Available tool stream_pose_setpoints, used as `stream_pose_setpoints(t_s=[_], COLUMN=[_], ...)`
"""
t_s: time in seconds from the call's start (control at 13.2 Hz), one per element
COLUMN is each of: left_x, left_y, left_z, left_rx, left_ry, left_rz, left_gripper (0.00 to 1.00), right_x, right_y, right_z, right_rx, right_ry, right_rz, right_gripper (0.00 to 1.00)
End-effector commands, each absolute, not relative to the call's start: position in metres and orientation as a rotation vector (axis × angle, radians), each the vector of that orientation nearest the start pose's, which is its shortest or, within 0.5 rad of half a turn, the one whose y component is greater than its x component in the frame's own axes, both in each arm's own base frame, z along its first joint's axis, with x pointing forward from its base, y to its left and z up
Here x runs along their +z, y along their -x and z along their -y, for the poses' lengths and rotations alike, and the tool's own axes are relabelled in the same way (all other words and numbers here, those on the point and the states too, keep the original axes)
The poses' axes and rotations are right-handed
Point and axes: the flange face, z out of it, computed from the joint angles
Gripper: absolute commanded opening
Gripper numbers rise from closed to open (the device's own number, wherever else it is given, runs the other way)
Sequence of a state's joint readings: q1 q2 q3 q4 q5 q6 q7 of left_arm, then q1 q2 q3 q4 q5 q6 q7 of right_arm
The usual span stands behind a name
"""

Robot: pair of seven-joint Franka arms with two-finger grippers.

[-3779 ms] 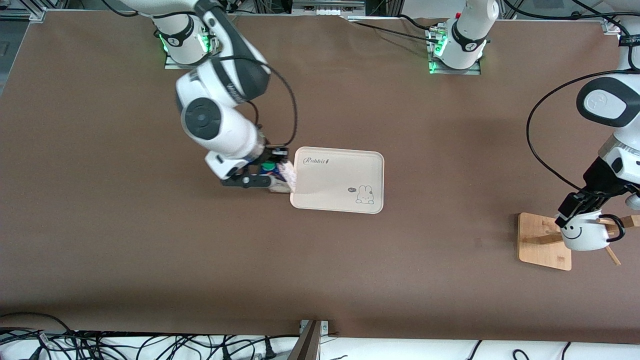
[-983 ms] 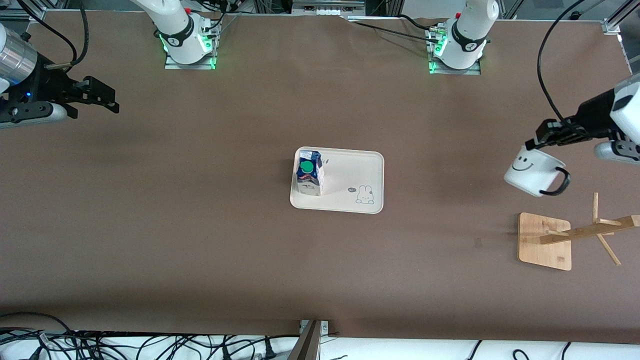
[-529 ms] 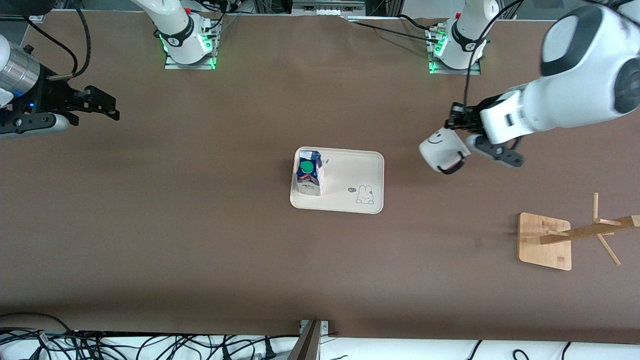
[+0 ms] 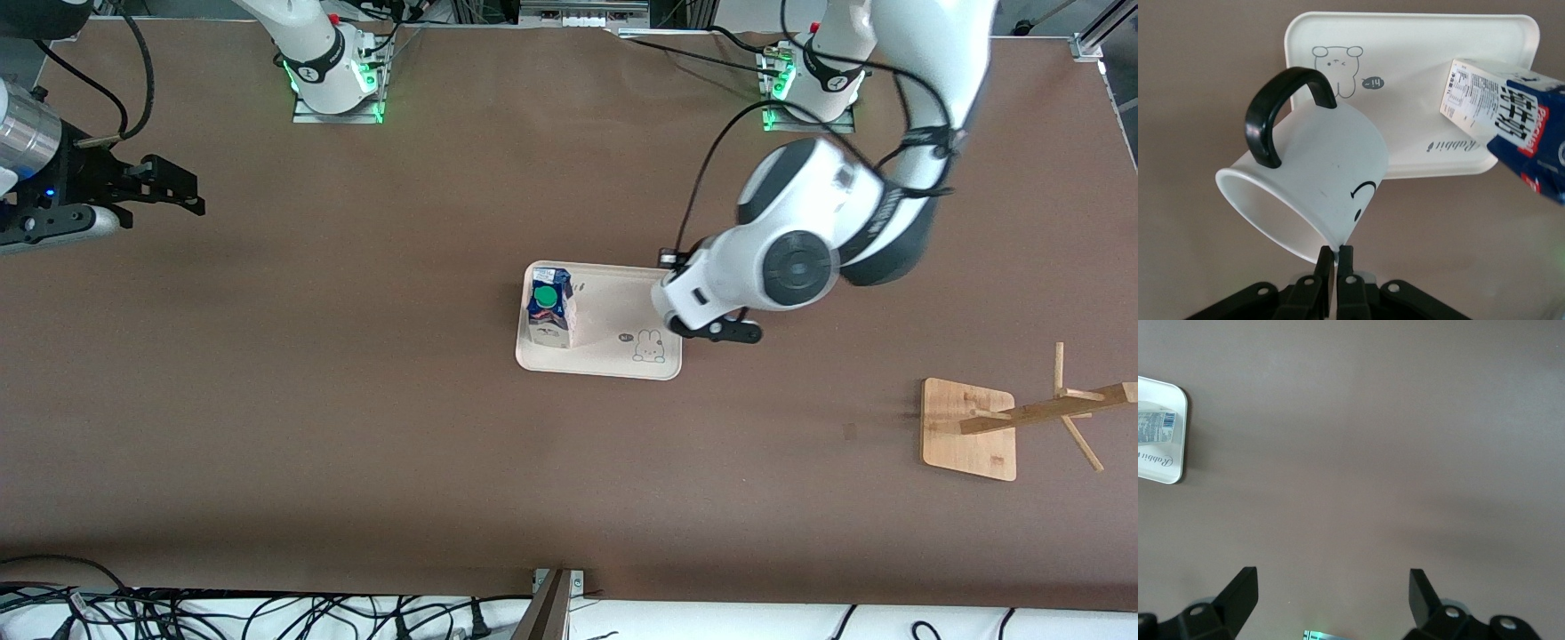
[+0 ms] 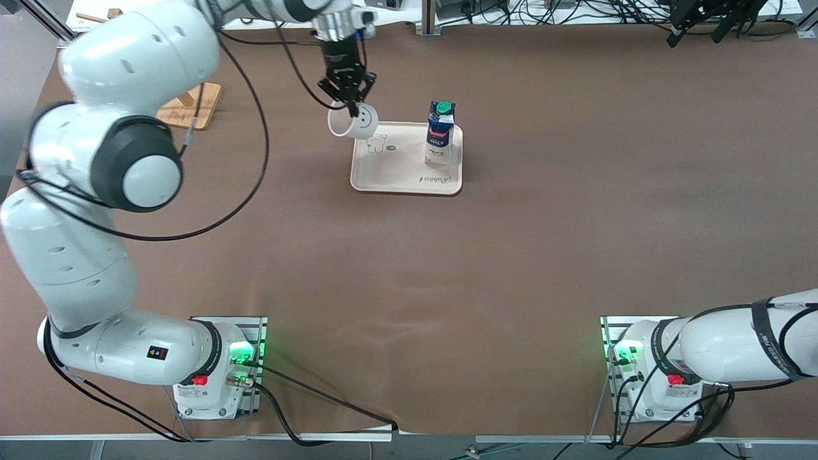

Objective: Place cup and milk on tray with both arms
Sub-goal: 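Carry the mug with the left gripper and lower it onto the tray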

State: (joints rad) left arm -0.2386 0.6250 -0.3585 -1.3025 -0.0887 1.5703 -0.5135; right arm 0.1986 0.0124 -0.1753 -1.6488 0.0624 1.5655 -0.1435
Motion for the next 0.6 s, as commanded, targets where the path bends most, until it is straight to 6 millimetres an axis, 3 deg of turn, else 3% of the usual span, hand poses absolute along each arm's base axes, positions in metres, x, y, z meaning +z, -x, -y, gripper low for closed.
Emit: stream_pose_setpoints(t_s=[0.0,0.23,0.53], left_x=[0.346,0.297,0.262], left_y=[-0.603,-0.595,-0.592], left_z=[0.371,0.397,0.399], left_rx=[0.696,0.71,0.752], left_ry=[3.1,3.052,2.969], left_rz=[0.106,0.246,0.405], left_gripper=[0.0,0.0,0.0], right_x=[0.589,0.59,0.587], right_y=[-0.554,-0.556,-0.559], right_z=[-0.019,-0.02,-0.021], right_rx=[0.131,0.122,0.124], right_ry=[3.068,3.073,3.086], right_rz=[0.288,0.284,0.29], right_gripper=[1.0,1.0,1.0])
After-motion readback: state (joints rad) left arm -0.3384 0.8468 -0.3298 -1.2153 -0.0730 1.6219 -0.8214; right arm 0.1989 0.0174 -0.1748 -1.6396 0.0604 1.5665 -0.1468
